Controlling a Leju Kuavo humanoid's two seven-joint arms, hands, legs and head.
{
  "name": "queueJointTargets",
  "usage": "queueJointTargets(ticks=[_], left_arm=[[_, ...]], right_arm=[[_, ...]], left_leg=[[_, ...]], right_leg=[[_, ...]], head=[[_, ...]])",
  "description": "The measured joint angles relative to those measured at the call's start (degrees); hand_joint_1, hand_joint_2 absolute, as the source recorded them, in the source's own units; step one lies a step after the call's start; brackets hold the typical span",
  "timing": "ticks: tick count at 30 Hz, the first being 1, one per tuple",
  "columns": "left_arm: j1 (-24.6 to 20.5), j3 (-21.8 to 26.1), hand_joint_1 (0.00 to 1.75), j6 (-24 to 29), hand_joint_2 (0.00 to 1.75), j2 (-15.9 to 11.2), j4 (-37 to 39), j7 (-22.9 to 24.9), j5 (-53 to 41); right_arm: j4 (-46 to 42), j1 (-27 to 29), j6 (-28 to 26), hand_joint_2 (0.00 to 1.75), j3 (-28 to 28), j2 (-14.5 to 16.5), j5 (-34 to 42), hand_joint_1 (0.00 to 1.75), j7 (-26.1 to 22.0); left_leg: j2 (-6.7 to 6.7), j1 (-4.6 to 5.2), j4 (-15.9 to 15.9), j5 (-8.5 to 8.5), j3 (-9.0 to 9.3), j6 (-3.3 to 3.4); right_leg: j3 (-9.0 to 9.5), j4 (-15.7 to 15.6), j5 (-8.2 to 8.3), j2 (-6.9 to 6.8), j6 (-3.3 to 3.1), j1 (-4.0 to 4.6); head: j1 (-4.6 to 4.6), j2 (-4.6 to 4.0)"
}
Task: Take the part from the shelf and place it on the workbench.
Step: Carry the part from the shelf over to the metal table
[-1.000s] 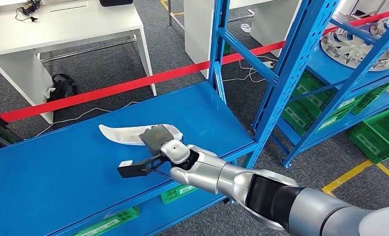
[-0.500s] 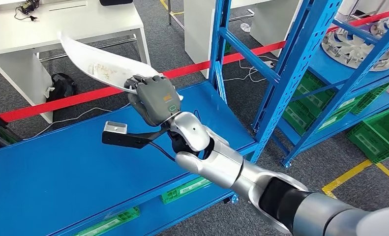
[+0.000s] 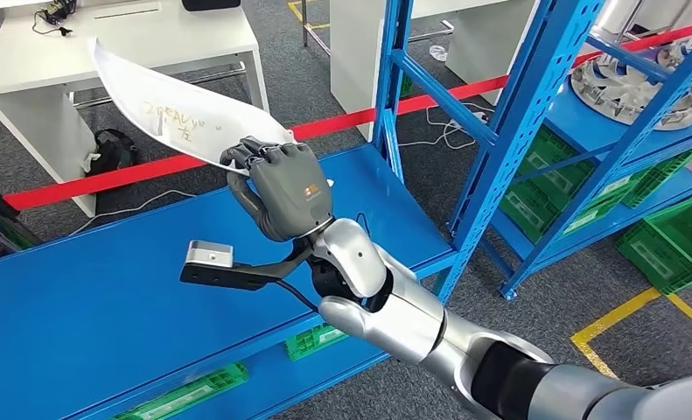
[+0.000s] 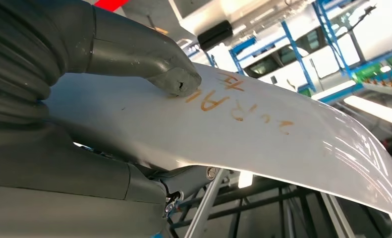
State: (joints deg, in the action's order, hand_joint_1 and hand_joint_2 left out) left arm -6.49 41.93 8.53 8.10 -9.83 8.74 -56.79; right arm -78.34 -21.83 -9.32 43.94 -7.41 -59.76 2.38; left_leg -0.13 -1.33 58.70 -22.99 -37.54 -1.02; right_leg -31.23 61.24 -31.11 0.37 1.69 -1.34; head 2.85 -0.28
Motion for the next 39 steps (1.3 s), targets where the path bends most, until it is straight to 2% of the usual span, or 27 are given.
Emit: queueJointTargets(ticks=[1,4,5,7,9,10,11,12,14,15,16,18,20,21,22,24,25,26,27,29,31,32,33,35,36,37,39], left_arm=[[-0.03,0.01,0.00,-0.09,1.75,-0.03,-0.03,-0.01,-0.02],[0.03,0.01,0.00,-0.29,1.75,-0.05,-0.04,-0.02,-0.09],[0.10,0.01,0.00,-0.32,1.75,-0.07,-0.03,-0.01,-0.11],[0.15,0.01,0.00,-0.32,1.75,-0.08,-0.01,-0.04,-0.12],[0.09,0.01,0.00,-0.34,1.75,-0.09,-0.02,-0.13,-0.13],[0.08,0.01,0.00,-0.37,1.75,-0.11,-0.02,-0.17,-0.17],[0.08,0.01,0.00,-0.42,1.75,-0.13,-0.03,-0.19,-0.25],[0.07,0.01,0.00,-0.46,1.75,-0.14,-0.03,-0.22,-0.36],[-0.14,0.01,0.00,-0.56,1.75,-0.18,-0.11,-0.37,-0.58],[-0.34,0.01,0.00,-0.61,1.75,-0.19,-0.19,-0.50,-0.64],[-0.51,0.01,0.00,-0.66,1.75,-0.18,-0.26,-0.60,-0.67],[-0.74,0.01,0.00,-0.69,1.75,-0.14,-0.32,-0.71,-0.70],[-0.74,0.02,0.00,-0.74,1.75,-0.04,-0.31,-0.65,-0.77],[-0.74,0.02,0.00,-0.77,1.75,-0.01,-0.32,-0.62,-0.81],[-0.74,0.03,0.00,-0.81,1.75,0.03,-0.33,-0.60,-0.86],[-0.74,0.03,0.00,-0.88,1.75,0.04,-0.37,-0.55,-1.07],[-0.71,0.03,0.00,-0.93,1.75,0.07,-0.37,-0.48,-1.20],[-0.68,0.03,0.00,-1.02,1.75,0.08,-0.36,-0.38,-1.32],[-0.66,0.03,0.00,-1.11,1.75,0.07,-0.36,-0.28,-1.40],[-0.67,0.03,0.00,-1.32,1.75,0.07,-0.36,-0.14,-1.61],[-0.69,0.03,0.00,-1.44,1.75,0.04,-0.40,-0.11,-1.82],[-0.72,0.03,0.00,-1.46,1.75,0.01,-0.42,-0.11,-1.88],[-0.73,0.03,0.00,-1.48,1.75,-0.03,-0.43,-0.10,-1.92],[-0.68,0.03,0.00,-1.50,1.75,-0.19,-0.42,-0.09,-1.97],[-0.63,0.03,0.00,-1.50,1.75,-0.27,-0.42,-0.07,-1.97],[-0.60,0.03,0.00,-1.50,1.75,-0.36,-0.41,-0.08,-1.95],[-0.61,0.03,0.00,-1.50,1.75,-0.45,-0.41,-0.22,-1.81]], right_arm=[[-0.17,0.08,-0.15,1.75,-0.10,0.17,-0.19,1.75,-0.26],[-0.55,0.75,-0.58,1.75,-0.53,0.93,-0.69,1.75,-1.08],[-0.68,1.00,-0.64,1.75,-0.63,1.24,-0.76,1.75,-1.19],[-0.89,1.35,-0.70,1.75,-0.80,1.74,-0.97,1.75,-1.26],[-1.09,2.01,-0.67,1.75,-1.00,2.02,-1.40,1.75,-1.35],[-1.21,2.47,-0.63,1.75,-1.09,2.08,-1.67,1.75,-1.41],[-1.34,2.89,-0.58,1.75,-1.19,2.11,-1.94,1.75,-1.46],[-1.48,3.23,-0.52,1.75,-1.33,2.13,-2.19,1.75,-1.47],[-1.95,3.62,-0.25,1.75,-1.69,2.19,-2.62,1.75,-1.24],[-2.31,3.74,-0.06,1.75,-1.91,2.26,-2.79,1.75,-1.06],[-2.68,3.82,0.19,1.75,-2.12,2.34,-3.00,1.75,-0.90],[-3.34,3.97,0.69,1.75,-2.51,2.47,-3.35,1.75,-0.68],[-3.93,4.20,1.09,1.75,-2.84,2.49,-3.57,1.75,-0.55],[-4.21,4.33,1.25,1.75,-2.96,2.48,-3.62,1.75,-0.49],[-4.40,4.43,1.32,1.75,-3.02,2.47,-3.65,1.75,-0.50],[-4.56,4.64,1.40,1.75,-3.18,2.34,-3.59,1.75,-0.58],[-4.56,4.76,1.41,1.75,-3.41,2.17,-3.50,1.75,-0.69],[-4.55,4.87,1.39,1.75,-3.70,1.96,-3.34,1.75,-0.81],[-4.53,4.93,1.34,1.75,-4.08,1.72,-3.14,1.75,-0.92],[-4.52,4.90,1.16,1.75,-4.68,1.38,-2.79,1.75,-1.03],[-4.52,4.81,0.94,1.75,-5.02,1.29,-2.52,1.75,-1.06],[-4.51,4.76,0.84,1.75,-5.19,1.28,-2.44,1.75,-1.08],[-4.50,4.73,0.75,1.75,-5.35,1.26,-2.35,1.75,-1.06],[-4.47,4.67,0.63,1.75,-5.62,1.23,-2.31,1.75,-1.07],[-4.46,4.65,0.60,1.75,-5.66,1.25,-2.29,1.75,-1.06],[-4.46,4.63,0.58,1.75,-5.67,1.26,-2.28,1.75,-1.07],[-4.44,4.60,0.58,1.75,-5.67,1.30,-2.10,1.75,-1.23]], left_leg=[[-0.10,0.01,0.18,0.18,-0.16,-0.45],[-0.25,-0.04,0.00,0.84,-0.43,-1.93],[-0.22,-0.10,0.40,0.15,-0.79,-2.28],[-0.14,-0.16,4.46,-4.03,-2.31,-2.58],[-0.12,-0.08,12.01,-9.35,-4.22,-2.65],[-0.12,-0.02,14.99,-10.71,-4.54,-2.61],[-0.12,0.06,16.19,-10.92,-3.98,-2.44],[-0.12,0.18,15.24,-10.16,-2.38,-2.14],[-0.15,0.68,8.00,-8.41,3.57,-1.09],[-0.10,0.98,4.05,-8.12,6.55,-0.68],[-0.08,1.30,1.07,-8.10,8.53,-0.38],[-0.04,1.75,-0.95,-7.96,9.42,-0.05],[0.19,1.61,-1.52,-6.89,8.90,0.77],[0.37,1.46,-1.79,-6.19,8.51,1.26],[0.56,1.28,-1.98,-5.44,7.94,1.62],[0.72,1.28,-1.90,-4.10,6.26,1.96],[0.77,1.28,-1.76,-3.45,5.29,1.96],[0.81,1.27,-1.57,-2.84,4.31,1.92],[0.84,1.24,-1.33,-2.28,3.34,1.83],[0.84,1.18,-0.70,-1.31,1.61,1.49],[0.77,1.27,-0.06,-0.51,0.49,0.88],[0.75,1.31,0.14,-0.16,0.27,0.52],[0.73,1.30,0.14,0.23,0.16,0.16],[0.64,1.18,0.05,0.68,-0.12,-0.59],[0.55,1.11,0.64,-0.28,-0.59,-0.93],[0.45,1.06,2.20,-2.23,-1.26,-1.26],[0.34,0.91,8.63,-8.05,-2.99,-1.76]], right_leg=[[0.54,-1.22,0.25,0.14,-0.48,0.12],[-0.42,-1.37,0.90,0.32,-2.50,0.32],[-0.80,-1.46,1.41,0.27,-3.08,0.31],[-1.78,-1.66,2.57,0.16,-3.98,0.26],[-3.04,-1.65,3.60,0.12,-4.30,0.50],[-3.69,-1.64,4.10,0.06,-4.36,0.68],[-4.34,-1.62,4.59,0.01,-4.37,0.85],[-4.97,-1.61,5.08,-0.02,-4.35,1.02],[-6.00,-1.57,6.01,-0.04,-4.19,1.24],[-6.32,-1.58,6.46,-0.07,-3.99,1.30],[-6.45,-1.63,6.90,-0.12,-3.71,1.29],[-6.47,-1.91,7.80,-0.22,-3.00,1.13],[-6.75,-1.94,7.91,-0.15,-2.31,1.05],[-7.25,-1.08,6.73,-0.11,-2.03,1.03],[-8.08,0.95,4.54,-0.09,-1.77,0.99],[-10.23,8.01,-0.99,-0.12,-1.28,0.81],[-10.90,11.48,-2.61,-0.12,-1.06,0.75],[-10.89,13.62,-2.92,-0.13,-0.91,0.71],[-9.87,13.74,-2.01,-0.13,-0.83,0.69],[-4.91,8.42,0.60,-0.18,-0.89,0.64],[0.53,0.79,0.40,-0.17,-1.44,0.86],[1.89,-1.47,-0.23,-0.14,-1.83,0.97],[2.20,-2.43,-0.62,-0.08,-2.27,1.15],[1.40,-2.56,0.30,-0.11,-3.17,1.09],[0.88,-2.69,0.98,-0.14,-3.62,1.02],[0.26,-2.85,1.76,-0.19,-4.02,0.89],[-1.27,-2.88,3.18,-0.21,-4.38,0.84]], head=[[0.04,0.00],[0.04,0.00],[0.00,0.00],[-0.11,0.00],[-0.19,0.00],[-0.21,0.00],[-0.21,0.00],[-0.22,0.00],[-0.19,0.00],[-0.15,0.00],[-0.09,0.00],[-0.09,0.00],[-0.16,0.00],[-0.13,0.00],[-0.08,0.00],[0.03,0.00],[0.06,0.00],[0.05,0.00],[0.07,0.00],[0.07,0.00],[0.16,0.00],[0.22,0.00],[0.29,0.00],[0.34,0.00],[0.33,0.00],[0.28,0.00],[0.18,0.00]])
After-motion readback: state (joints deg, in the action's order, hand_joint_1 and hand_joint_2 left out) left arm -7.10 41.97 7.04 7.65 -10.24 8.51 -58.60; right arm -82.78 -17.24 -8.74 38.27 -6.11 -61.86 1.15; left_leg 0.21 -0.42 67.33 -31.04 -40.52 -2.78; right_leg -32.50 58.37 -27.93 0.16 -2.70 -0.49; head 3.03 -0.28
